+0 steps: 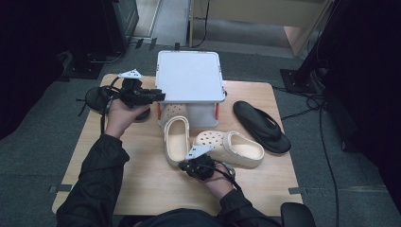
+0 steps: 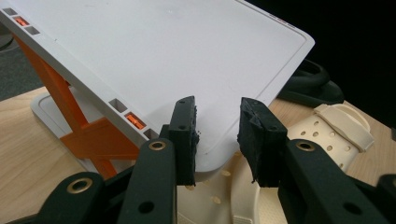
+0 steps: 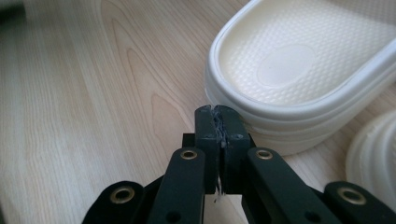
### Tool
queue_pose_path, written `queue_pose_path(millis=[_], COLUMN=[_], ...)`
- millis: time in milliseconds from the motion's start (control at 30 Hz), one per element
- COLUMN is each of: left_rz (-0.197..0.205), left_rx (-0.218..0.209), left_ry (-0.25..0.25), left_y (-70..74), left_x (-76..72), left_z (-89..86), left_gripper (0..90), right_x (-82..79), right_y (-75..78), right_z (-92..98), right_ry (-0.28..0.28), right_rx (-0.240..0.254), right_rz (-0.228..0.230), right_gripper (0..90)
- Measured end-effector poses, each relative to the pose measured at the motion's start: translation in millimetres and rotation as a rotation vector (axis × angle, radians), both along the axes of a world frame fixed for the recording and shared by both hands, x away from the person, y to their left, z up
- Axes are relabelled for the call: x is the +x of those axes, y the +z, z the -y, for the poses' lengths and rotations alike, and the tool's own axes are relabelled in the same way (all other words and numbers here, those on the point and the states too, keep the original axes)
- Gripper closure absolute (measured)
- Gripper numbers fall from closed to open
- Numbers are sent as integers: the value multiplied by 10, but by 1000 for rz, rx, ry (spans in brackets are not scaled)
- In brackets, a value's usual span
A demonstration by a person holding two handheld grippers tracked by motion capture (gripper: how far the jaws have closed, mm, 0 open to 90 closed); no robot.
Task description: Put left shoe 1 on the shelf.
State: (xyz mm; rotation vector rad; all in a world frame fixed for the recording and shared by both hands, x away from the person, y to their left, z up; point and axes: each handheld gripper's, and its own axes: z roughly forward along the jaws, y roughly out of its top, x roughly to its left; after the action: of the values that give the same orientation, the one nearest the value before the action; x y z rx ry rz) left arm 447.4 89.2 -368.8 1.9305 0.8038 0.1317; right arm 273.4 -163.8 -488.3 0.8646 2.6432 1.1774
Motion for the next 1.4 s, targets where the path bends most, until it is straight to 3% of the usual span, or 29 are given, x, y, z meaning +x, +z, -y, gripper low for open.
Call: queue_pose_path(millis=[267, 467, 567, 800, 933, 1067, 1100, 1267, 1400], left_rz=[-2, -6, -6, -5, -5, -5, -5, -10, -13], left_rx=[3, 3, 2, 2, 1, 2, 2, -3, -4], left_ry=[3, 3, 2, 2, 2, 4, 5, 2, 4], left_y=[3, 5, 4, 3, 2, 3, 3, 1, 2], left_x=[-2, 2, 2, 3, 3, 2, 3, 8, 8], left_z=[-1, -5, -7, -8, -7, -9, -10, -15, -16], left_gripper=[688, 687, 687, 691, 691, 692, 691, 695, 697], right_x=[85, 159, 187, 386, 462, 580, 623, 666, 732], right_y=[36, 78, 70, 136, 188, 181, 177, 169, 176], right_z=[-131, -178, -198, -151, -172, -212, -210, -237, -266], right_ry=[-18, 3, -23, -91, -103, -124, -126, -153, -158], right_rx=[-7, -11, -36, -3, 4, -30, -9, -34, -27], right_rz=[24, 30, 51, 58, 64, 65, 49, 73, 60], right_gripper=[879, 897, 896, 896, 895, 891, 892, 881, 891])
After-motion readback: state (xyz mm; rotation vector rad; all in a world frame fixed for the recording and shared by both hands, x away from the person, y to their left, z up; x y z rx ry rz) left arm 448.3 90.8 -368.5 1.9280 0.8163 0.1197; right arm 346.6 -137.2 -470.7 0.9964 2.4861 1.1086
